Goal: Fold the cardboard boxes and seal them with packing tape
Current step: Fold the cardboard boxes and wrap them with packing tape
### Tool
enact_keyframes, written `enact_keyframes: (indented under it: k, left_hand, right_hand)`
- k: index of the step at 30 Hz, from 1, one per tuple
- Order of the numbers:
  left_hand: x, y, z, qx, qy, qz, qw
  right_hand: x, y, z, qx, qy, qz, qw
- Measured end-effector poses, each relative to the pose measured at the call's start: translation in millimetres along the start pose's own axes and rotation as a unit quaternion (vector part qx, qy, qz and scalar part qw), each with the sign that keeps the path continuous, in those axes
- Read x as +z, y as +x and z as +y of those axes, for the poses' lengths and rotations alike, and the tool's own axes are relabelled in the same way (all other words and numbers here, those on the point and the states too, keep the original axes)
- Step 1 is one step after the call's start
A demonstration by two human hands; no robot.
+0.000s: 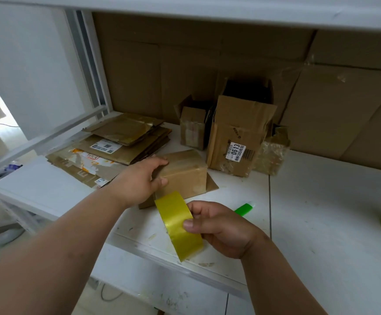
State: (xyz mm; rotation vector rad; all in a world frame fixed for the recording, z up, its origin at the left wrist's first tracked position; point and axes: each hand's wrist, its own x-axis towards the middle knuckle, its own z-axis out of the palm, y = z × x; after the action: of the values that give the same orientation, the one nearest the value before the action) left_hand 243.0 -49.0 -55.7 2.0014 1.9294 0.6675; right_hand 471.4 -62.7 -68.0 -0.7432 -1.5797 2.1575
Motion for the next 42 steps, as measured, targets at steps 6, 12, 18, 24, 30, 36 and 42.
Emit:
enact_keyframes:
  k: [6, 12, 18, 24, 30, 36, 42]
  left_hand:
    - [5.1, -0.3, -0.1, -0.004, 0.008, -0.015, 1.0]
    - [3.8, 0.4, -1.6, -0.017, 0.02, -0.021, 0.999]
    - [8.9, -16.6, 7.2, -0.092, -0.154, 0.094, 0.979]
    - [29.1, -60.8, 17.9, -0.305, -0.445, 0.126, 0.832]
    - [40.4, -72.9, 33.2, -0.317, -0.51, 0.083, 0.796]
    - [42.3, -72.1, 37.1, -0.316, -0.493, 0.131, 0.8]
    - [48.7, -73.1, 42.3, -0.336, -0.537, 0.158, 0.758]
  right_hand:
    - [0.8, -5.0, 1.1, 0.002, -0.016, -0.008, 1.0]
    - [4.5, -14.9, 4.5, -0.007, -0.02, 0.027, 0.999]
    - [4.7, -21.2, 7.1, -0.013, -0.02, 0.041, 0.999]
    - [0.7, -22.1, 9.7, -0.011, -0.027, 0.037, 0.999]
    - [-7.3, -21.2, 6.6, -0.013, -0.049, 0.025, 0.998]
    - [-52.0, -18.1, 11.6, -0.008, -0.296, 0.274, 0.915]
    - [-81.4, -10.1, 39.7, 0.121, -0.665, 0.287, 0.679]
